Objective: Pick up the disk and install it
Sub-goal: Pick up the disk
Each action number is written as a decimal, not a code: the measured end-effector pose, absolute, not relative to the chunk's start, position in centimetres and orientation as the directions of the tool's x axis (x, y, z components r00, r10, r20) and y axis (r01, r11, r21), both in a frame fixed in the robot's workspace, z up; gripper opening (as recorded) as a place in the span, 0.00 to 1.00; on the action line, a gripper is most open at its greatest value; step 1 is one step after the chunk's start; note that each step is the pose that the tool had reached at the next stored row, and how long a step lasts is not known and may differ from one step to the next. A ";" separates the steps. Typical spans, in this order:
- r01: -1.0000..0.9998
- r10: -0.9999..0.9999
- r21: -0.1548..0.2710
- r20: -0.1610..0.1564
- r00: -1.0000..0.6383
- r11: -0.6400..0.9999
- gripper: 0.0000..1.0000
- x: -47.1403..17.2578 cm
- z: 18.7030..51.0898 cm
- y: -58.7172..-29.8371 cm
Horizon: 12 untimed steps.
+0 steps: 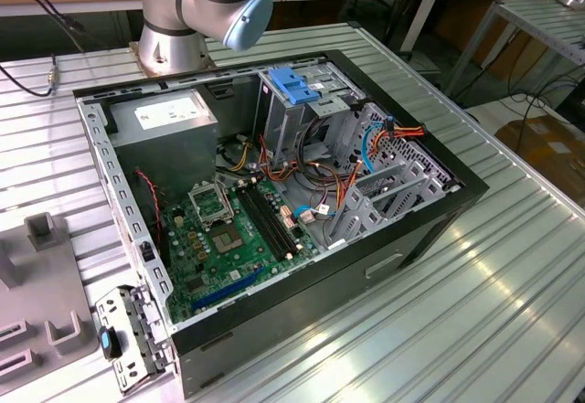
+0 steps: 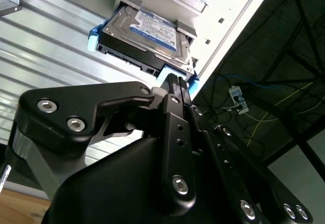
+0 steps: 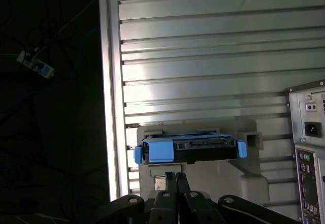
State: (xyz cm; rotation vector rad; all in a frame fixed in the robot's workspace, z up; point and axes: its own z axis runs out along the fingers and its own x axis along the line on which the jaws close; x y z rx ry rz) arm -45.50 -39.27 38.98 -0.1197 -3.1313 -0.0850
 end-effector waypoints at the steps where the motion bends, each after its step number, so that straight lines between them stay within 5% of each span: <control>1: 0.077 0.076 0.054 0.009 -0.997 0.996 0.15 -45.5 39.0 -39.3; 12: 0.077 0.076 0.054 0.009 -0.997 0.996 0.15 -45.5 39.0 -39.2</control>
